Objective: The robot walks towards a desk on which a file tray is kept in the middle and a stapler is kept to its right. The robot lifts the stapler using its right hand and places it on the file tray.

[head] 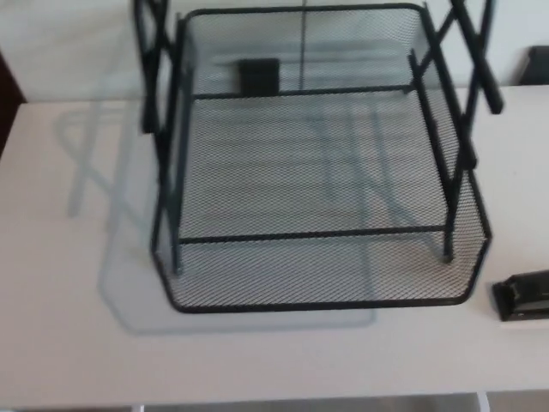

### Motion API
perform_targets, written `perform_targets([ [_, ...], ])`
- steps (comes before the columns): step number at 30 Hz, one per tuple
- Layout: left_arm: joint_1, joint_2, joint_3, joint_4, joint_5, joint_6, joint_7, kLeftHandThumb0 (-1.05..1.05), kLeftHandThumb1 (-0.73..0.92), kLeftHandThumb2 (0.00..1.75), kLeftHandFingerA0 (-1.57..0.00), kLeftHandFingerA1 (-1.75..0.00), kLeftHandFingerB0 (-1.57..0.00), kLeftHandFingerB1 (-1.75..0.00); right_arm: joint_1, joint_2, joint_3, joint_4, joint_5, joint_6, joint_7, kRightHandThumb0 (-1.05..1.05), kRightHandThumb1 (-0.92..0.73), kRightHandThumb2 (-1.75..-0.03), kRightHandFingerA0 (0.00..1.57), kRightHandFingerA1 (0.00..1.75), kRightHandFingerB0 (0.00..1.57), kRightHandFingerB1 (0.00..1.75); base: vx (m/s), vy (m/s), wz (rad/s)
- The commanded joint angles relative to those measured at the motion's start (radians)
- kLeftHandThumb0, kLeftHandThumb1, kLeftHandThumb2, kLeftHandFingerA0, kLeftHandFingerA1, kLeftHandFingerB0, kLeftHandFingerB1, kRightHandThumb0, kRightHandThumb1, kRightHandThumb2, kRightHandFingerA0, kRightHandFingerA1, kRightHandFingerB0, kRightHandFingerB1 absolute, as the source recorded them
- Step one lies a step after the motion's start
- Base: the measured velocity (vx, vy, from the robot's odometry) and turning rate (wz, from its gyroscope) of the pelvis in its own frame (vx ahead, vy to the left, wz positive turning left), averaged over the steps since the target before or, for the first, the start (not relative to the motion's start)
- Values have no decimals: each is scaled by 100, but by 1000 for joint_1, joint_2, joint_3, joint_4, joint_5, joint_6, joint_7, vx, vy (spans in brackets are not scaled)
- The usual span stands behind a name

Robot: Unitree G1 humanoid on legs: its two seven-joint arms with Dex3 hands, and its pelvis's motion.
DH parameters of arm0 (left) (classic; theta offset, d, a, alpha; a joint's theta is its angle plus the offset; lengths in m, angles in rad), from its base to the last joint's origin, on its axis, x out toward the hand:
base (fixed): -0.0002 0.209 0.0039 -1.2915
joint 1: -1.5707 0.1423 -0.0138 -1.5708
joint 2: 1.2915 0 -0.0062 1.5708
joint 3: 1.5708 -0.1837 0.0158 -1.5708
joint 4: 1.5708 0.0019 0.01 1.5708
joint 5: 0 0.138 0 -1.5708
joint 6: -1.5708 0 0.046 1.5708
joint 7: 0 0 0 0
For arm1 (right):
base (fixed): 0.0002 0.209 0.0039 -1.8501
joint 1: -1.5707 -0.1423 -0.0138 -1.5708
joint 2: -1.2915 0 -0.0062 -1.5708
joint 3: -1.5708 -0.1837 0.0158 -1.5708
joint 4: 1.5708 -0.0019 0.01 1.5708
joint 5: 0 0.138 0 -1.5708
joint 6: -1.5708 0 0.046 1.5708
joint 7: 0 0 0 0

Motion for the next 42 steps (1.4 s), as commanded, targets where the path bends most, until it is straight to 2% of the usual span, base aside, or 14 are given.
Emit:
perform_targets([
  [1, 4, 2, 25, 7, -13, -4, 15, -105, 50, 126, -39, -96, -16, -78, -16, -3, -67, 18, 37, 72, -123, -37, -42, -90, 29, 59, 0, 43, 20, -50, -7],
  [2, 0, 4, 33, 15, -18, 3, 16, -105, 49, 126, -34, -92, -12, -75, -12, 2, -71, 19, 28, 81, -144, -51, -62, -60, 43, 44, 19, 28, 0, 0, 0],
  [8, 0, 6, 57, 10, -27, 8, 12, -105, 51, 126, -27, -88, -8, -70, 18, 3, -61, -69, 3, 147, -143, -56, -59, -59, 64, 52, 19, 29, 6, 35, -4],
  [11, -11, 7, 116, 4, -75, 27, -7, -105, 54, 130, -17, -86, -6, -66, -30, 19, -127, -7, 95, 135, -52, -46, -61, -60, 25, 38, 11, 25, -7, 257, -8],
  [20, -6, 16, 194, -12, -102, 12, -39, -105, 58, 133, -7, -85, -4, -64, -24, 44, -231, -93, 171, 196, -27, -28, -56, -102, 2, 52, 0, 49, -6, 33, 7],
  [21, 3, 17, 199, -15, -103, 5, -46, -105, 59, 134, -11, -88, -4, -65, -16, 53, -244, -143, 178, 214, -51, -40, -61, -59, 17, 41, 15, 27, -17, -88, 4],
  [26, 1, 25, 223, -12, -115, 6, -47, -105, 59, 133, -12, -89, -4, -67, -26, 55, -336, -291, 195, 319, -181, -42, -63, -59, 27, 44, 12, 26, -10, -51, -1],
  [27, -1, 29, 223, -12, -112, 8, -41, -105, 59, 133, -12, -88, -4, -66, -64, 27, -315, -224, 136, 266, -230, -54, -50, -77, 61, 81, 7, 37, 0, 0, 0],
  [29, -10, 34, 223, -2, -107, 6, -30, -105, 62, 133, -16, -89, -7, -65, -142, 26, -398, -154, 209, 207, -263, -35, -59, -59, 23, 51, 11, 26, 0, 0, 0],
  [34, -23, 40, 225, -13, -108, -1, -56, -105, 54, 133, -20, -96, -7, -75, -243, -43, -386, -205, 128, 187, -340, -55, -52, -83, 64, 93, 4, 26, 0, 0, 0],
  [36, -36, 38, 222, -13, -107, -10, -64, -105, 51, 131, -26, -100, -6, -77, -355, -59, -409, -198, 181, 181, -310, -57, -42, -77, 14, 60, 9, 48, 0, 0, 0],
  [39, -43, 40, 220, -14, -104, -11, -60, -105, 51, 131, -29, -103, -7, -79, -393, -60, -397, -220, 182, 188, -279, -59, -55, -57, 4, 67, 9, 52, 0, 0, 0],
  [40, -57, 39, 213, -8, -96, -16, -57, -105, 50, 132, -33, -106, -8, -81, -409, -73, -319, -306, 113, 217, -272, -85, -52, -55, 16, 101, 12, 83, 0, 0, 0],
  [42, -68, 41, 208, -5, -92, -16, -58, -105, 51, 131, -31, -104, -7, -80, -414, -83, -237, -444, 92, 270, -201, -77, -32, -91, 52, 99, 11, 69, 0, 0, 0],
])
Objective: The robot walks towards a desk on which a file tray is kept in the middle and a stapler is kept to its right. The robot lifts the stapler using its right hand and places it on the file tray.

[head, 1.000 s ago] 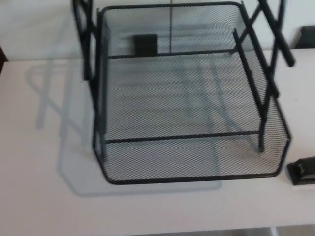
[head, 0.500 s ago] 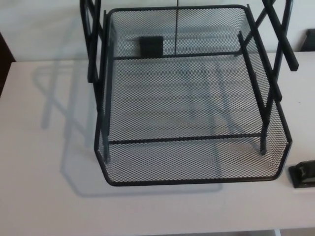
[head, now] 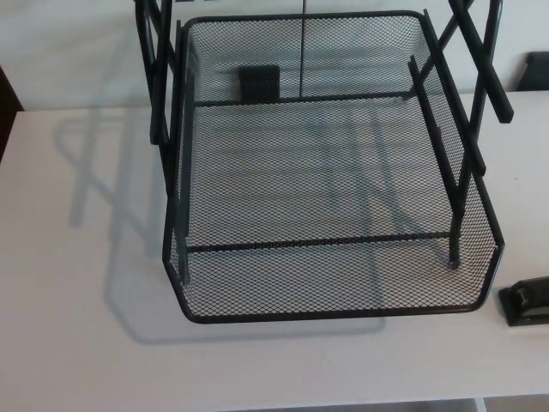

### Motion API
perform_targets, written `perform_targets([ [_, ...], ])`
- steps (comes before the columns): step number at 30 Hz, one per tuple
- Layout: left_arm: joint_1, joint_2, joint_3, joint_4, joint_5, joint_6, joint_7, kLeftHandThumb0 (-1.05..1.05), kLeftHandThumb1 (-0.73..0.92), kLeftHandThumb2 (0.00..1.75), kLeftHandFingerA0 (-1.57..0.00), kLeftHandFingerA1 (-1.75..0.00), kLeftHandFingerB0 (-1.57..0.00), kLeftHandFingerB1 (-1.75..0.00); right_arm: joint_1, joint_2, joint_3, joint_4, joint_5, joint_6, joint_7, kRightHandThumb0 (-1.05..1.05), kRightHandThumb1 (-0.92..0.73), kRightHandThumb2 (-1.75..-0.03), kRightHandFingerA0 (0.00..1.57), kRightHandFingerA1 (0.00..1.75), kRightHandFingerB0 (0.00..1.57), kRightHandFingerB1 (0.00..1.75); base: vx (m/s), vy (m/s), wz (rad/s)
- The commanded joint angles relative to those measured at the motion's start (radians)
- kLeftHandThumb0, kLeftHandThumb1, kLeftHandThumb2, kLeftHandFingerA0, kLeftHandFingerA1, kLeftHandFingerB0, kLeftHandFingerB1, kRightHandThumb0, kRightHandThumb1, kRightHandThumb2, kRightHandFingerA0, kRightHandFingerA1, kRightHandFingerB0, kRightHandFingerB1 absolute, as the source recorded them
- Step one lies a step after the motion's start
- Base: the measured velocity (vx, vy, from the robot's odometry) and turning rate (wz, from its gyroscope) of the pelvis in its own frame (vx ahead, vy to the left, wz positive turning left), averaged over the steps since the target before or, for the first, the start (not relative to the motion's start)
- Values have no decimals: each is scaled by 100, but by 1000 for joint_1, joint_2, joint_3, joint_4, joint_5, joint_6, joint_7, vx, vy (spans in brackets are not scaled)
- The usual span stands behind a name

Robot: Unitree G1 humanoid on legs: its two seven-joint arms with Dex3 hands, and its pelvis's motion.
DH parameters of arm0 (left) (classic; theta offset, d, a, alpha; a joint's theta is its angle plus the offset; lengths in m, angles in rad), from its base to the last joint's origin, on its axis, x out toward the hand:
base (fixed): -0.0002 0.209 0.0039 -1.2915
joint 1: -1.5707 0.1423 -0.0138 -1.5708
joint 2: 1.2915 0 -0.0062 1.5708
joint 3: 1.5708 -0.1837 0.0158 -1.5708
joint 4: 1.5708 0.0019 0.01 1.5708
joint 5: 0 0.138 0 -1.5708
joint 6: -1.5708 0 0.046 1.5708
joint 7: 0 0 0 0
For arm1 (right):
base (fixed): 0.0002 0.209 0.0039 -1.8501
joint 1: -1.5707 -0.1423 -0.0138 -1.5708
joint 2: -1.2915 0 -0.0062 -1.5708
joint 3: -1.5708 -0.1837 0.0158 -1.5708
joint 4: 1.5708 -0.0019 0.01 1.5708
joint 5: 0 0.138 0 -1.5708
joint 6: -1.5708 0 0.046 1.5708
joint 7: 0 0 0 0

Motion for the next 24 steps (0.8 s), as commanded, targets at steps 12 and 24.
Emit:
perform_targets([
  [12, -23, 22, 5, 1, -18, -37, -18, -105, 52, 131, -30, -102, -9, -80, 155, -258, 333, -589, -35, 24, 465, -54, -60, -58, 0, 29, 1, 24, 0, 0, 0],
  [24, -20, 19, 8, 1, -21, -22, -9, -105, 51, 131, -35, -106, -10, -80, 179, -353, 573, -632, -173, 1, 545, -50, -44, -66, 5, 28, 7, 27, 0, 0, 0],
])
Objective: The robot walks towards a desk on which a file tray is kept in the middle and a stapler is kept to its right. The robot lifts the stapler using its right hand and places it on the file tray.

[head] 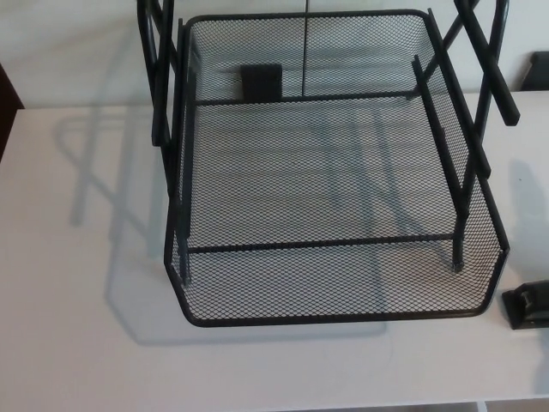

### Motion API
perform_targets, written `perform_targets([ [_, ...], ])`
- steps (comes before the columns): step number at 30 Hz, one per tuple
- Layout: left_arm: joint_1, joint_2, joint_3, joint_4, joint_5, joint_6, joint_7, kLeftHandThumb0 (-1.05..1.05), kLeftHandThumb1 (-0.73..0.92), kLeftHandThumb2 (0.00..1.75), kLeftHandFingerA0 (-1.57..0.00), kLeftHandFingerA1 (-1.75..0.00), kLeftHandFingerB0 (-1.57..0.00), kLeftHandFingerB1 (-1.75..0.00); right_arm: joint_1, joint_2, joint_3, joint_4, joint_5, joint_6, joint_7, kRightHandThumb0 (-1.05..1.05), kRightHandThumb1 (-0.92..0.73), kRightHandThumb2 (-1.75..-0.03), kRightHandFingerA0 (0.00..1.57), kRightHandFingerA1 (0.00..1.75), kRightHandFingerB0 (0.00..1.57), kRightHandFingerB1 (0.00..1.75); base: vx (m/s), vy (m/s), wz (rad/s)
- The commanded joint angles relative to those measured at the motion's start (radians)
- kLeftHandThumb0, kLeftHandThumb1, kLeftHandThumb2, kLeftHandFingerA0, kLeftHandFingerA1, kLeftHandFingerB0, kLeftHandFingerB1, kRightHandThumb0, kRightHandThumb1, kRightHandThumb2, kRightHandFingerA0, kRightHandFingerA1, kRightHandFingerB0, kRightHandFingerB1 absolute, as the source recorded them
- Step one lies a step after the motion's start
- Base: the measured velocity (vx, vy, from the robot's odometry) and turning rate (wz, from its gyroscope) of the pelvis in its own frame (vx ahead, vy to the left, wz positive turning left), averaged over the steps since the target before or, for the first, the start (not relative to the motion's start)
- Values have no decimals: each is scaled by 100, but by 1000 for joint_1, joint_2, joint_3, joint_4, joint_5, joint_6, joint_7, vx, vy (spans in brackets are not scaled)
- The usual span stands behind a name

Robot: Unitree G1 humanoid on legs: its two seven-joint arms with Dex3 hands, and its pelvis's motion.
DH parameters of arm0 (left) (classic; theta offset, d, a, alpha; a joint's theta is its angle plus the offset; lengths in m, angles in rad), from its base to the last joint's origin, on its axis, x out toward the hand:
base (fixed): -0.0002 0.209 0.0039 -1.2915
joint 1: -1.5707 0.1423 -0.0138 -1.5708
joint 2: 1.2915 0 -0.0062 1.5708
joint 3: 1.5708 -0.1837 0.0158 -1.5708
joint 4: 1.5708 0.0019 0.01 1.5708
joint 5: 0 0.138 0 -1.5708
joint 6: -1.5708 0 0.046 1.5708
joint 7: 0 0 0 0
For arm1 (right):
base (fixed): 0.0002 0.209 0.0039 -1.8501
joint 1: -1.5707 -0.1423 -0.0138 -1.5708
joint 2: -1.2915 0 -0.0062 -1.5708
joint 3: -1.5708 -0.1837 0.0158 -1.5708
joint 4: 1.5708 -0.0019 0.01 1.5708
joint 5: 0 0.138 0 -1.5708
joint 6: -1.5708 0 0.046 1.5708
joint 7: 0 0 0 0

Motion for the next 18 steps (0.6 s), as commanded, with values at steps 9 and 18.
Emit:
perform_targets([
  [9, 1, 18, 16, 8, -24, -12, 0, -105, 51, 131, -29, -100, -8, -78, -48, -146, 380, -10, -230, -23, 296, -46, -48, -55, 5, 31, 11, 26, 0, 0, 0],
  [18, 7, 21, 3, 10, -10, -24, 1, -105, 51, 130, -41, -108, -10, -77, -124, -129, 489, 88, -328, -81, 283, -47, -47, -56, 9, 34, 13, 26, 0, 0, 0],
])
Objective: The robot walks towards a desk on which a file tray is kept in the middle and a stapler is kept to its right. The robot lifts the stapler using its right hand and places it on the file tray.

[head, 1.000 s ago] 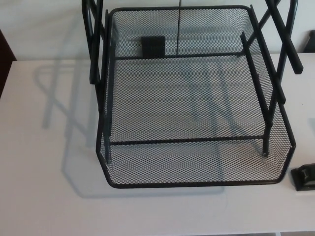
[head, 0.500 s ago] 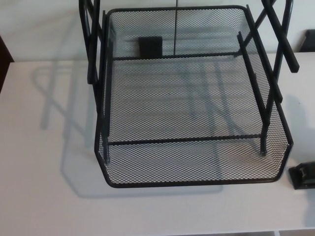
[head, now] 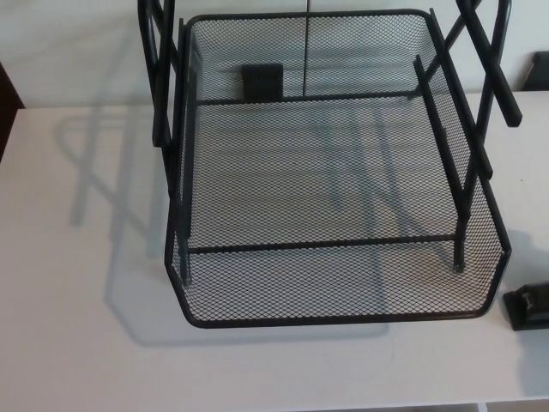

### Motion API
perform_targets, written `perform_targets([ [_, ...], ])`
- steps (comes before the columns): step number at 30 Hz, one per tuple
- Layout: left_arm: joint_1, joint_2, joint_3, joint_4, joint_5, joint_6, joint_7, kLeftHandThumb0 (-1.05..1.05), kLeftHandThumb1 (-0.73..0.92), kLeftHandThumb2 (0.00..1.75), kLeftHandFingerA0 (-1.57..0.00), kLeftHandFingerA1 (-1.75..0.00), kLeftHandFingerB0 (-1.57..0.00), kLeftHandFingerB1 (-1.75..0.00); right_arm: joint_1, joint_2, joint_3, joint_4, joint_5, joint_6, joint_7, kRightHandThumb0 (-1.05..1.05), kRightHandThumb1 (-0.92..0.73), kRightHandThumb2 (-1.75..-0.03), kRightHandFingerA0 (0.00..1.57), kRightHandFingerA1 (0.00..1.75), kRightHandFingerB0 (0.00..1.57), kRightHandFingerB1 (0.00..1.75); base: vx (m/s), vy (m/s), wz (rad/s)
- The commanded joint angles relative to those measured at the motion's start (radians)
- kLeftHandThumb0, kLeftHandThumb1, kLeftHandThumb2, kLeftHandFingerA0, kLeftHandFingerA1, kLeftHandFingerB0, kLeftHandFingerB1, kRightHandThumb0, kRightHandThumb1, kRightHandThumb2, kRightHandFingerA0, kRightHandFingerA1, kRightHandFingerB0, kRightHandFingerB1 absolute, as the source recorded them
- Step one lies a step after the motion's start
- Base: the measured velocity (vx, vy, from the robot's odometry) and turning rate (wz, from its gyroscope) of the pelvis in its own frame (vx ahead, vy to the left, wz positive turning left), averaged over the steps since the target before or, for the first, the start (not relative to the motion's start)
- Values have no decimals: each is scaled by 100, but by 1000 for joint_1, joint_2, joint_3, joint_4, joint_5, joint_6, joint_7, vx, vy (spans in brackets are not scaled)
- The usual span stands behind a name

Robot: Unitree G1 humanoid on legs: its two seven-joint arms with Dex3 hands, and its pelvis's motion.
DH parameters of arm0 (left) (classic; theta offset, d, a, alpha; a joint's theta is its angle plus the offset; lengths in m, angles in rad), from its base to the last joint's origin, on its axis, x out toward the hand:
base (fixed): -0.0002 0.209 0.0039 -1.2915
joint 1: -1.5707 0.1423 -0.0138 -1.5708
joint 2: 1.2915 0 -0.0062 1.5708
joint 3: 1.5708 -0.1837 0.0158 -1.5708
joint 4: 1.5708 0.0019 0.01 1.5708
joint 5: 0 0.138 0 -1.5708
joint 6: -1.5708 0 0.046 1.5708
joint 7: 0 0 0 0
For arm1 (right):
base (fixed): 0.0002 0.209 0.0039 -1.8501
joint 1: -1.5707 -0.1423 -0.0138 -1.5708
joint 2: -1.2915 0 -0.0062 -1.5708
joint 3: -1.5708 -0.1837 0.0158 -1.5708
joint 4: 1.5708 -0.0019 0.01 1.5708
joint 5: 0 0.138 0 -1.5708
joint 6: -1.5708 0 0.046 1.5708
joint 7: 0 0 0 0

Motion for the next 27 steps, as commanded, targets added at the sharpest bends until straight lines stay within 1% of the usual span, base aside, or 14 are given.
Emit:
perform_targets([
  [1, 9, 20, 8, 9, -16, -23, -3, -105, 52, 131, -38, -106, -11, -78, -48, -23, 69, 60, -142, -83, 55, -42, -30, -77, 0, 47, 5, 44, 0, 0, 0],
  [2, 11, 20, 7, 10, -14, -21, 4, -105, 52, 131, -37, -105, -10, -78, -59, -22, 92, 73, -168, -97, 55, -30, -34, -89, 3, 52, 0, 48, 0, 0, 0],
  [10, 11, 10, 7, 16, -14, -16, 20, -105, 53, 131, -37, -103, -11, -79, -65, 6, 134, 136, -244, -103, 16, -29, -42, -93, 2, 51, 0, 48, 0, 0, 0],
  [11, 11, 13, -1, 16, -6, -19, 20, -105, 54, 132, -37, -103, -11, -78, -89, -5, 173, 128, -299, -84, 45, -45, -54, -58, 10, 28, 11, 25, 0, 0, 0],
  [12, 11, 13, -1, 16, -7, -15, 20, -105, 55, 132, -37, -102, -12, -77, -87, -7, 180, 128, -319, -92, 30, -28, -42, -93, 2, 51, 0, 48, 0, 0, 0],
  [15, 9, 12, -3, 13, -7, -4, 20, -105, 56, 132, -33, -99, -12, -75, -76, -4, 189, 140, -374, -122, -52, -23, -41, -92, 10, 53, 8, 50, 0, 0, 0],
  [16, 9, 13, -6, 10, -5, 0, 21, -105, 55, 132, -36, -100, -13, -77, -31, -16, 185, 119, -457, -169, -222, -33, -55, -56, 53, 49, 29, 32, 0, 0, 0],
  [17, 16, 13, -11, 10, 1, -14, 16, -105, 54, 132, -37, -101, -14, -79, -17, 2, 181, 142, -491, -186, -340, -24, -62, -58, 77, 100, 43, 37, 0, 0, 0],
  [19, 21, 13, -16, 6, 5, -12, 18, -105, 54, 131, -39, -101, -16, -80, 12, 21, 174, 144, -553, -203, -525, -18, -68, -60, 89, 143, 56, 42, 0, 0, 0],
  [20, 20, 12, -18, 4, 6, -9, 23, -105, 54, 131, -39, -101, -16, -80, 20, 24, 172, 136, -570, -200, -567, -18, -68, -60, 89, 143, 56, 42, 0, 0, 0],
  [21, 18, 10, -16, 9, 5, -8, 33, -105, 54, 129, -46, -103, -19, -79, 34, 38, 163, 138, -589, -230, -676, -12, -69, -62, 89, 155, 70, 48, 0, 0, 0],
  [22, 17, 10, -18, 11, 7, -9, 35, -105, 54, 128, -51, -106, -24, -80, 41, 48, 158, 146, -598, -258, -746, -9, -66, -59, 91, 155, 79, 51, 0, 0, 0],
  [25, 15, 6, -22, 12, 9, -8, 37, -105, 54, 129, -52, -106, -23, -80, 51, 48, 163, 154, -623, -280, -831, -10, -65, -59, 90, 158, 85, 54, 0, 0, 0],
  [27, 16, 3, -27, 23, 15, -17, 39, -105, 57, 130, -49, -103, -19, -79, 52, 71, 173, 161, -651, -304, -941, -10, -60, -58, 102, 131, 98, 65, 0, 0, 0],
])
